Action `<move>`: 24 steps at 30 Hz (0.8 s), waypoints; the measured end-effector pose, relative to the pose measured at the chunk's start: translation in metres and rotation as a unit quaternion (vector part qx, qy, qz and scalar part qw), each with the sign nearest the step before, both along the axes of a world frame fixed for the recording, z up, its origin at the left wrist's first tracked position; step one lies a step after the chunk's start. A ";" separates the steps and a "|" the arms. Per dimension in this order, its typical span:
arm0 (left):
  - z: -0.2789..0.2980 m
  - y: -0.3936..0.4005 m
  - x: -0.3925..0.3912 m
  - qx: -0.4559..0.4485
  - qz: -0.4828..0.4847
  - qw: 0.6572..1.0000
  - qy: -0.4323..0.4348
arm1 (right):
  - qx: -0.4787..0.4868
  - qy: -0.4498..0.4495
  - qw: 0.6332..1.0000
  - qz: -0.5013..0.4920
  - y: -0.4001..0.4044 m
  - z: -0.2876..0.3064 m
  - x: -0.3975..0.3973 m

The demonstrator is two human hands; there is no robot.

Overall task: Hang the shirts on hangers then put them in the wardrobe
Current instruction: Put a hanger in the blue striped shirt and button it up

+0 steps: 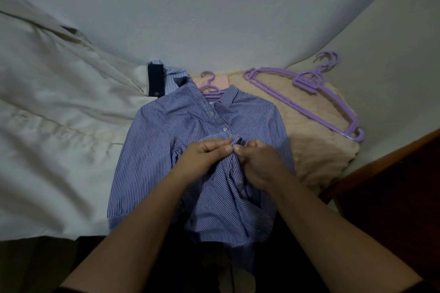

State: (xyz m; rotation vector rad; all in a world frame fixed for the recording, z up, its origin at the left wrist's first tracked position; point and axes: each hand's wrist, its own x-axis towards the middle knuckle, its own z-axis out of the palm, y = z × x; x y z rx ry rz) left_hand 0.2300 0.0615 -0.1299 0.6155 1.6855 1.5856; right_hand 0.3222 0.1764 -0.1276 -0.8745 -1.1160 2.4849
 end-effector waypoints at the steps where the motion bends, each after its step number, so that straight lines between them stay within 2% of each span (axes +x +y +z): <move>1: -0.001 0.000 -0.001 -0.001 0.005 1.000 -0.010 | 0.002 0.003 1.000 0.006 0.000 -0.001 0.000; 5: -0.010 0.002 -0.005 -0.014 0.013 0.999 -0.050 | 0.040 -0.013 0.999 0.033 0.005 -0.007 0.000; 9: -0.022 0.006 -0.008 -0.019 0.049 0.985 -0.163 | 0.140 -0.068 0.986 0.066 0.015 -0.020 -0.007; 14: -0.037 0.009 -0.013 -0.008 0.099 0.956 -0.275 | 0.166 -0.098 0.977 0.091 0.018 -0.028 -0.016; 17: -0.036 0.012 -0.014 -0.027 0.089 0.971 -0.218 | 0.125 -0.072 0.986 0.080 0.018 -0.033 -0.021; 19: -0.032 0.013 -0.016 -0.060 0.075 0.988 -0.121 | 0.103 -0.059 0.991 0.064 0.020 -0.033 -0.021; 21: -0.029 0.011 -0.022 -0.107 0.062 0.992 0.001 | 0.161 -0.077 0.982 0.063 0.026 -0.034 -0.019; 24: -0.037 0.003 -0.037 -0.153 0.019 0.978 0.140 | 0.326 -0.134 0.932 0.082 0.038 -0.038 -0.016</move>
